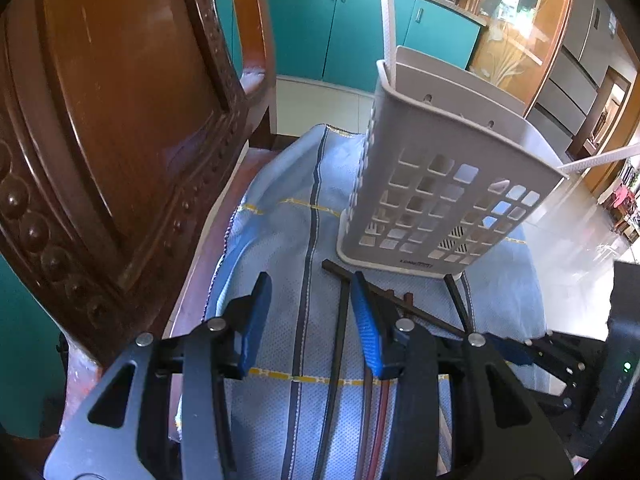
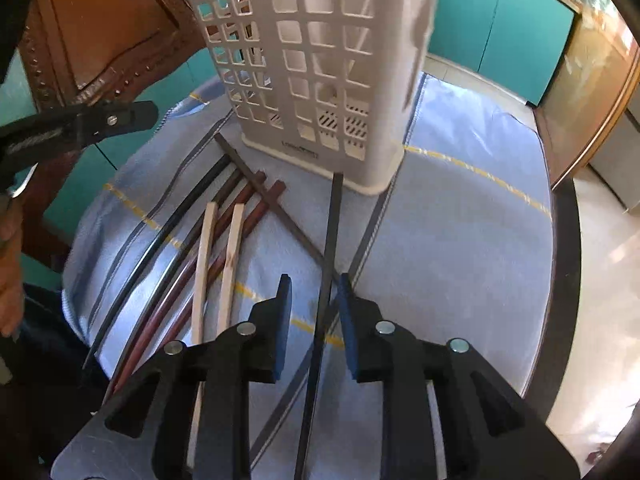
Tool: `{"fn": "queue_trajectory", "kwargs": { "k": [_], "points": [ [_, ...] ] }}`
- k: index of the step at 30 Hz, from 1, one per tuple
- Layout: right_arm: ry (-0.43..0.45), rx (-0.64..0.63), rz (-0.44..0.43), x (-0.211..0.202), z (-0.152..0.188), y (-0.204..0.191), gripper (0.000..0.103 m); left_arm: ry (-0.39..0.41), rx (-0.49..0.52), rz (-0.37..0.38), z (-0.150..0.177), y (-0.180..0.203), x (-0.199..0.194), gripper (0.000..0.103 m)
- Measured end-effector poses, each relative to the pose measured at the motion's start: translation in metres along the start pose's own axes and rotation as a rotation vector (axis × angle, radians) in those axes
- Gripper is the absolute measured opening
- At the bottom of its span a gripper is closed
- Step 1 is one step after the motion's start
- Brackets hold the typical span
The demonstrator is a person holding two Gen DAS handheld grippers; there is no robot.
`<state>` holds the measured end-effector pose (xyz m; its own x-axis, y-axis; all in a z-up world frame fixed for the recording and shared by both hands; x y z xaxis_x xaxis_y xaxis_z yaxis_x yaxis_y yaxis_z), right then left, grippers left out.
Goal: Organize utensils
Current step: 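Grasp a black chopstick with the right tool while the left tool grasps another black one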
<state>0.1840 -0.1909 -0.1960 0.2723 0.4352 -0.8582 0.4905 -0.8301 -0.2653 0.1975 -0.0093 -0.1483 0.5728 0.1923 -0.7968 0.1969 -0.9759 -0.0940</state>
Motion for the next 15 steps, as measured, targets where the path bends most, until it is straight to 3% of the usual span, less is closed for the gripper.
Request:
{"fn": "queue_trajectory", "kwargs": {
  "k": [3, 10, 15],
  "points": [
    [0.02, 0.008, -0.026, 0.0, -0.001, -0.001, 0.007, -0.004, 0.013, -0.008, 0.002, 0.002, 0.003, 0.043],
    [0.147, 0.012, -0.13, -0.027, 0.0, -0.004, 0.006, -0.047, 0.02, -0.003, 0.008, 0.003, 0.012, 0.043],
    [0.18, 0.038, -0.14, -0.04, 0.002, 0.002, 0.006, -0.068, 0.013, 0.021, 0.011, 0.007, 0.019, 0.043]
  ]
}}
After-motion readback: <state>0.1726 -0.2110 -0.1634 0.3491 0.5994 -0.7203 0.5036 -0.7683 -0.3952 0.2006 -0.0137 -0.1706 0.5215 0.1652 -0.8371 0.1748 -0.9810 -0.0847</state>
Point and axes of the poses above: each gripper's, at about its wrist camera, not at the fingertips, and x roughly the way its jaws point, y to its right, z to its underside, the point moved 5 cm from there along x, roughly the way its jaws point, and after that the axes turned 15 degrees about -z, right-handed, at the moved point
